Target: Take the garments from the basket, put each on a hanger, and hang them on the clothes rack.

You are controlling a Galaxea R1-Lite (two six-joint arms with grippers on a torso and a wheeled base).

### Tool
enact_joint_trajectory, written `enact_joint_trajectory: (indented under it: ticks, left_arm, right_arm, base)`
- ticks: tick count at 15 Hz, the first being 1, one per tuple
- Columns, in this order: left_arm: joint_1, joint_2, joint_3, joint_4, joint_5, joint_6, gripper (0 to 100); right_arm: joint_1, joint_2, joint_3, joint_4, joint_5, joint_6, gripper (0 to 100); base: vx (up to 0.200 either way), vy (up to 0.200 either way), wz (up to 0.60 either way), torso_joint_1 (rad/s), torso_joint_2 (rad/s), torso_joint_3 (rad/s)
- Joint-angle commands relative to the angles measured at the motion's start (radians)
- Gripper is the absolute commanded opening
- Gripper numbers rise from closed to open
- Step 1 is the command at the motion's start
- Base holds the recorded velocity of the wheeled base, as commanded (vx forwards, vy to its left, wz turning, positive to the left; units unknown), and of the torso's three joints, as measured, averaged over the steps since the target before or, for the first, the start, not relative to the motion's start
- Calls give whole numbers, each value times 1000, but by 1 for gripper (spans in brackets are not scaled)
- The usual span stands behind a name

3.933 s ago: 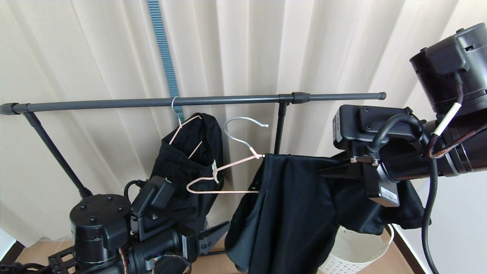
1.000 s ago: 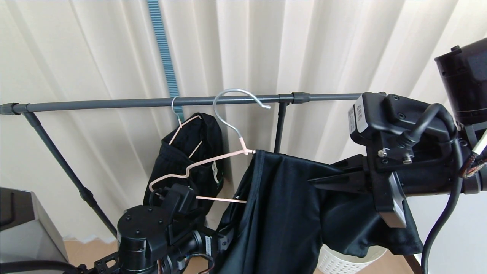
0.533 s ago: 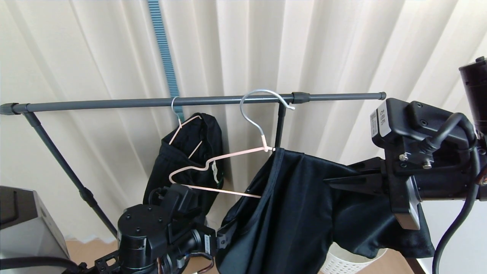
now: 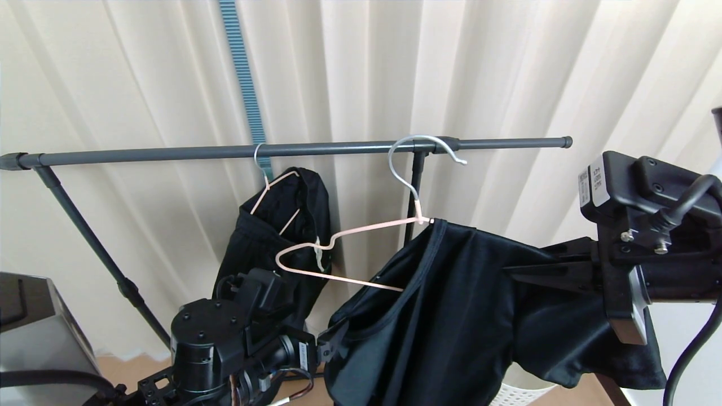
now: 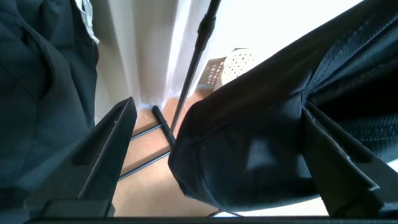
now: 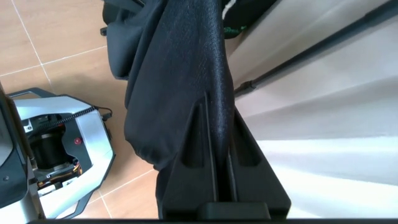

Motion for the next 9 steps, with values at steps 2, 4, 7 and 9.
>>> enact_joint_trajectory:
  ticks: [2, 4, 7, 9]
  left_arm:
    - [2, -1, 1, 0, 1, 0, 100]
    - [3, 1, 1, 0, 1, 1, 100]
    - [3, 4, 4, 0, 1, 21, 100]
    - [5, 2, 4, 0, 1, 21, 100]
  right_arm:
    - [-17, -14, 12, -1, 0, 0, 0]
    - [-20, -24, 12, -1, 2, 0, 0]
    - [-20, -35, 10, -1, 0, 0, 0]
    - [-20, -40, 10, -1, 0, 0, 0]
  base:
    - [0, 0, 0, 0, 0, 0]
    - [0, 0, 0, 0, 0, 0]
    - [0, 0, 0, 0, 0, 0]
    - [0, 0, 0, 0, 0, 0]
